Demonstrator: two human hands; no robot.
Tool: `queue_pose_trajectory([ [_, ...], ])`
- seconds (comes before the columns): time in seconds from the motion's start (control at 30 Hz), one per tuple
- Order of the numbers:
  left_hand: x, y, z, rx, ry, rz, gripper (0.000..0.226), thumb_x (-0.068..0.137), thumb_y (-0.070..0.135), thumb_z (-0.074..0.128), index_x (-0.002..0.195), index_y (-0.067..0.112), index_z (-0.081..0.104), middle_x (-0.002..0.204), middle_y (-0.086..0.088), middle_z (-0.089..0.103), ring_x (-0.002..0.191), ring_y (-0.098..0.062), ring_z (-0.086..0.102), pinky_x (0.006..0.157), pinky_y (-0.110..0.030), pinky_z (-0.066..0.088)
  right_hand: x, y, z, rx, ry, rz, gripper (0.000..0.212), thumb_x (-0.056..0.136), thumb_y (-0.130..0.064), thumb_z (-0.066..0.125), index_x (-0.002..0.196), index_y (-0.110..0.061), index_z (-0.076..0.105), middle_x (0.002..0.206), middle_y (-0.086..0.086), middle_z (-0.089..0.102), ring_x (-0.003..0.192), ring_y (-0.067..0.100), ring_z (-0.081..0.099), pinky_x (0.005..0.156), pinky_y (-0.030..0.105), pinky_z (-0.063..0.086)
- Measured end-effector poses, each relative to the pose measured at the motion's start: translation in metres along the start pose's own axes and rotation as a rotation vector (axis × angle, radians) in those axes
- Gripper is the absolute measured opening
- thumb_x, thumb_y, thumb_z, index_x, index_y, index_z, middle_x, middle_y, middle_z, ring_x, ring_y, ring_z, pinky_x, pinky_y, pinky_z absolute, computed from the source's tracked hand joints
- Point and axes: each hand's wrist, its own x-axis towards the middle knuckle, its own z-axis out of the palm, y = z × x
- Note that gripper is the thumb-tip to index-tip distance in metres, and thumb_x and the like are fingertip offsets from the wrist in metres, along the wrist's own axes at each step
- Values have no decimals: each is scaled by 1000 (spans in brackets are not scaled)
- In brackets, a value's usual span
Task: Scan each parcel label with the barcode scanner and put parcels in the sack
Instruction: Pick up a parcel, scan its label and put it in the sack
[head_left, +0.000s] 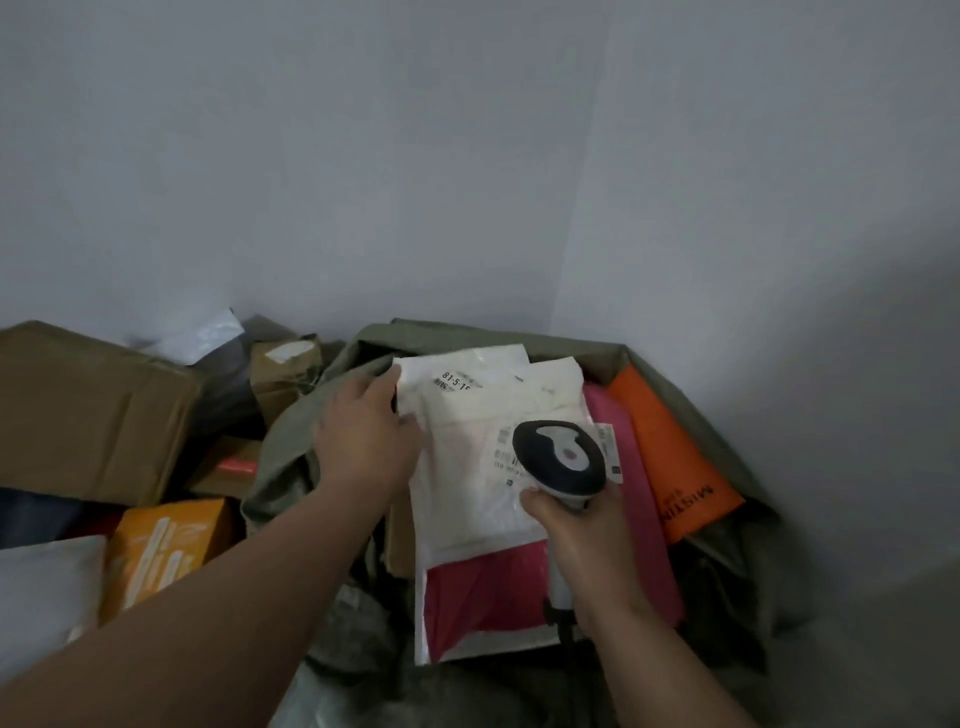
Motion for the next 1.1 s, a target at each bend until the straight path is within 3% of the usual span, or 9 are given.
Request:
queue_pose_trajectory([
  [0.13, 21, -8, -13, 165, 99, -1, 68, 90, 34, 59, 152, 31, 31, 158, -4, 27, 145, -30, 19, 116, -51, 15, 29, 6, 12, -76, -15, -31, 34, 66, -17, 81, 98, -22, 69, 92, -7, 72, 90, 5, 66, 75, 27, 52],
  [0.27, 49, -22, -11, 351, -94, -82, 76, 87, 53, 58, 152, 32, 27, 157, -4, 31, 145, -26, 27, 114, -50, 17, 49, 4, 34, -127, -53, -51, 48, 50, -48, 73, 97, -36, 69, 94, -17, 72, 100, 11, 66, 86, 44, 55],
  [0.43, 85, -32, -16, 444, -61, -28, 20, 96, 35, 49, 92, 20, 63, 109, -10, 69, 87, -27, 58, 82, -32, 41, 61, 8, 52, -187, -170, -59, 64, 53, -58, 73, 115, -47, 62, 110, -24, 67, 132, 27, 50, 103, 56, 44],
  [0.53, 108, -15, -46, -135, 209, -98, 26, 97, 24, 52, 92, 7, 71, 98, -21, 68, 94, -31, 63, 85, -37, 47, 66, 10, 62, -163, -288, -14, 62, 54, -60, 73, 114, -49, 62, 115, -24, 65, 139, 27, 42, 110, 61, 35],
  [0.63, 127, 24, -94, -558, 441, -66, 24, 84, 31, 62, 65, 17, 62, 71, -9, 52, 70, -17, 50, 65, -42, 46, 75, 7, 72, -113, -352, 52, 58, 53, -58, 73, 110, -48, 66, 115, -20, 69, 137, 26, 45, 112, 61, 32],
  [0.73, 137, 50, -125, -839, 568, -23, 29, 77, 30, 65, 52, 22, 55, 63, -1, 43, 62, -15, 43, 54, -33, 36, 96, -6, 79, 48, -325, 152, 41, 61, -44, 78, 101, -35, 72, 109, -10, 72, 114, 20, 62, 105, 49, 46],
  [0.87, 120, 32, -93, -799, 113, -83, 12, 84, 29, 74, 86, 18, 71, 89, -2, 73, 81, -21, 70, 81, -45, 61, 121, -21, 82, 298, -308, 277, 45, 66, -27, 82, 109, -17, 74, 105, 3, 76, 103, 23, 70, 97, 46, 54],
  [0.93, 100, 8, -67, -650, -115, -102, 45, 76, 41, 80, 116, 27, 67, 107, 0, 74, 98, -23, 70, 91, -49, 57, 121, -23, 81, 315, -305, 240, 35, 74, -21, 82, 107, -15, 74, 102, 3, 77, 102, 22, 71, 97, 45, 54],
  [1.1, 60, -23, -53, -426, -59, 39, 89, 75, 61, 76, 150, 36, 35, 132, 13, 54, 116, -10, 54, 99, -35, 45, 101, -26, 67, 309, -275, 134, 16, 82, -11, 78, 95, -19, 75, 90, -2, 77, 90, 14, 72, 79, 29, 56],
])
